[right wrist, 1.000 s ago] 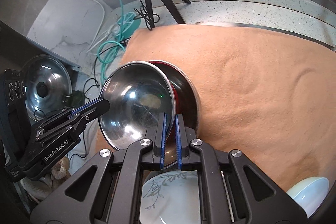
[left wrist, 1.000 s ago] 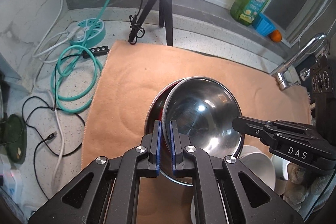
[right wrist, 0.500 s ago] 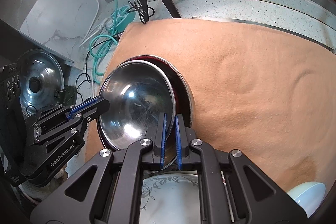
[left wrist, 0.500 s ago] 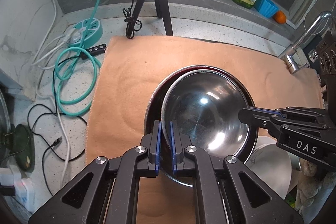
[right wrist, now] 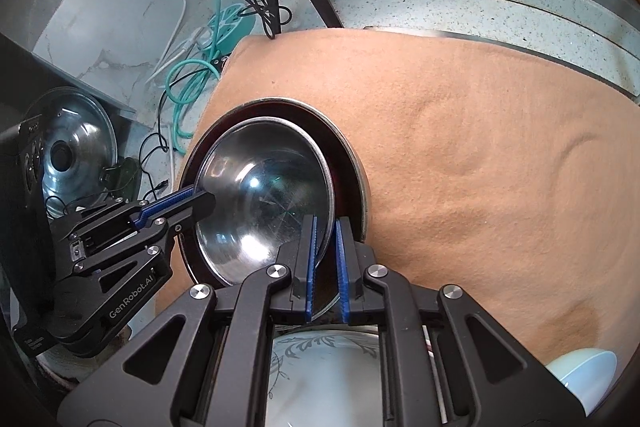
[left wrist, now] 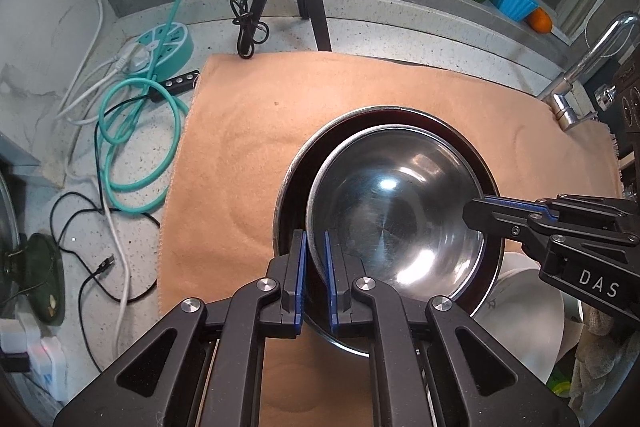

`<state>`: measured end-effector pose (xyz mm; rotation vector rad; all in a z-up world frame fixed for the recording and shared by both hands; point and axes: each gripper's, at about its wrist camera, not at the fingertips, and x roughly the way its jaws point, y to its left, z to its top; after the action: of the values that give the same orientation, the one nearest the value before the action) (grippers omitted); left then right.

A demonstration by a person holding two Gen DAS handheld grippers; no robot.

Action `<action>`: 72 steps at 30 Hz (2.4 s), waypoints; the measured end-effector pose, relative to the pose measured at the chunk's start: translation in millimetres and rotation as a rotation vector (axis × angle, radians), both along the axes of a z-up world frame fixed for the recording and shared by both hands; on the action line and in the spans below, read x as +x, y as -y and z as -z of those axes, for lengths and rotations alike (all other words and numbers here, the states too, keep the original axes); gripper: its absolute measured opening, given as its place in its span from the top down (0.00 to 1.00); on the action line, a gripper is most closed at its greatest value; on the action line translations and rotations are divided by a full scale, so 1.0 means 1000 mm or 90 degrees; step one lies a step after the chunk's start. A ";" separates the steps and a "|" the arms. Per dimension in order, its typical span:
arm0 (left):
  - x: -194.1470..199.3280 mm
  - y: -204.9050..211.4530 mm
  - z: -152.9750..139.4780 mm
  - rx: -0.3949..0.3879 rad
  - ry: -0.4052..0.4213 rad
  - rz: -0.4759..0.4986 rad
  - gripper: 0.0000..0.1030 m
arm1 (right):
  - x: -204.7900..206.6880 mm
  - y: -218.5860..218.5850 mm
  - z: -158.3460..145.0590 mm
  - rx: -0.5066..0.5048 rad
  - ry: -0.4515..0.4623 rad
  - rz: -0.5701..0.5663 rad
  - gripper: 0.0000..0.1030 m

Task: Organize plates and bowls
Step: 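Lower the steel bowl into the red-backed steel bowl, then open the right tool and release the nested steel bowl, then move the right tool to the pale blue bowl and grasp its rim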

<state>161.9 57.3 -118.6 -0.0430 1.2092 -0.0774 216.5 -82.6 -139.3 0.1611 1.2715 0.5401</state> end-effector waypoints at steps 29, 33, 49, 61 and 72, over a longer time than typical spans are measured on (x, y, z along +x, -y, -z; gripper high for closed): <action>-0.045 0.028 -0.053 -0.096 0.081 0.024 0.92 | -0.056 0.068 -0.069 0.062 0.109 0.026 0.58; -0.056 0.049 -0.053 -0.118 0.079 0.047 0.92 | -0.073 0.103 -0.078 0.066 0.128 0.060 0.57; -0.078 0.151 -0.022 -0.167 0.014 0.158 0.92 | -0.137 0.240 -0.043 0.002 0.124 0.253 0.55; -0.069 0.201 -0.005 -0.199 -0.032 0.203 0.87 | -0.155 0.281 -0.007 0.002 0.074 0.306 0.55; -0.063 0.220 0.006 -0.193 -0.061 0.216 0.87 | -0.151 0.282 0.016 0.028 0.032 0.301 0.65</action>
<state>98.4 -163.1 -124.5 -0.1066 1.2826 -0.5603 65.4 -364.6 -155.3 0.4691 1.1240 0.1627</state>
